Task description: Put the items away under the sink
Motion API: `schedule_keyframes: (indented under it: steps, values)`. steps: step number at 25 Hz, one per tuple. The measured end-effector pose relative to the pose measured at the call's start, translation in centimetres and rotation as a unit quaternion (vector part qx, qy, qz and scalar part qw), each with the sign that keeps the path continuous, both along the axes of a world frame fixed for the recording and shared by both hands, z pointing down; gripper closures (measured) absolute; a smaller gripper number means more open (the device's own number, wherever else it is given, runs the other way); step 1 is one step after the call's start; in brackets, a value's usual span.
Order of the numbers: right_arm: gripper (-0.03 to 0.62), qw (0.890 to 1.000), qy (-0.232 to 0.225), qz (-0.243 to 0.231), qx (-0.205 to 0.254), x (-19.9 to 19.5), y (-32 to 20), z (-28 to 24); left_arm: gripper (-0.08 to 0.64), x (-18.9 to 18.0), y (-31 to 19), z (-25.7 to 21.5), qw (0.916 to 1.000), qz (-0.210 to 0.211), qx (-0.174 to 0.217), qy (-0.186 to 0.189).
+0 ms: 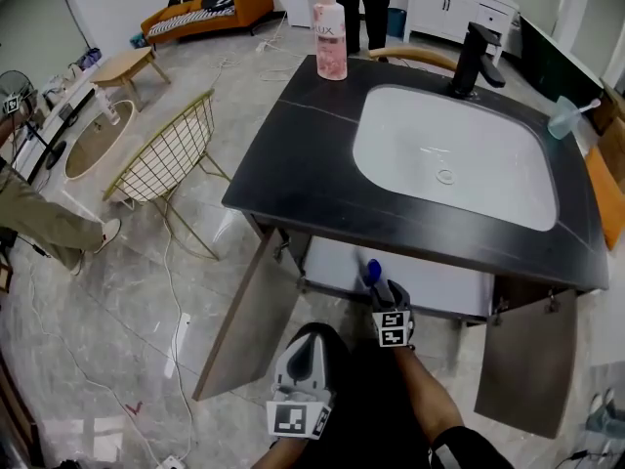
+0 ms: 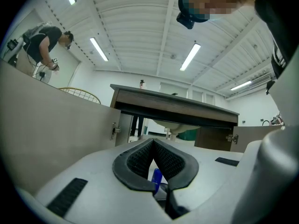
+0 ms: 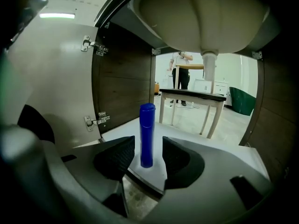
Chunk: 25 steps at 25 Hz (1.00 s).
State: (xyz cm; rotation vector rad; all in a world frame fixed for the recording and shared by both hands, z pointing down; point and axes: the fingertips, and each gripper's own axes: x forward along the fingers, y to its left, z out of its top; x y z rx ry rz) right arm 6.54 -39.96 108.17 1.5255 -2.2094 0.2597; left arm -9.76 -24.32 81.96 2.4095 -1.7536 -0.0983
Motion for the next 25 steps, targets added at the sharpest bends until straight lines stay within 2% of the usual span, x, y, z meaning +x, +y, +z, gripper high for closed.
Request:
schedule_keyframes:
  steps: [5, 10, 14, 20, 25]
  values:
    - [0.448, 0.997, 0.015, 0.010, -0.070, 1.3, 4.1, -2.4, 0.546, 0.3, 0.2, -3.1, 0.9990, 0.005, -0.044, -0.004]
    - [0.511, 0.989, 0.003, 0.009, -0.147, 1.4, 7.3, -7.3, 0.546, 1.3, 0.3, -9.4, 0.9970, 0.021, -0.072, -0.021]
    - [0.565, 0.982, -0.006, 0.009, -0.191, 1.7, 9.8, -11.6, 0.546, 3.3, 0.6, -14.8, 0.9948, 0.033, -0.094, -0.022]
    - [0.580, 0.973, -0.022, 0.011, -0.228, 1.6, 13.0, -21.3, 0.546, 5.2, 1.2, -24.2, 0.9915, 0.038, -0.123, -0.022]
    - [0.581, 0.974, -0.031, 0.017, -0.223, 2.8, 15.5, -31.3, 0.546, 6.2, 2.7, -32.4, 0.9912, 0.039, -0.124, -0.028]
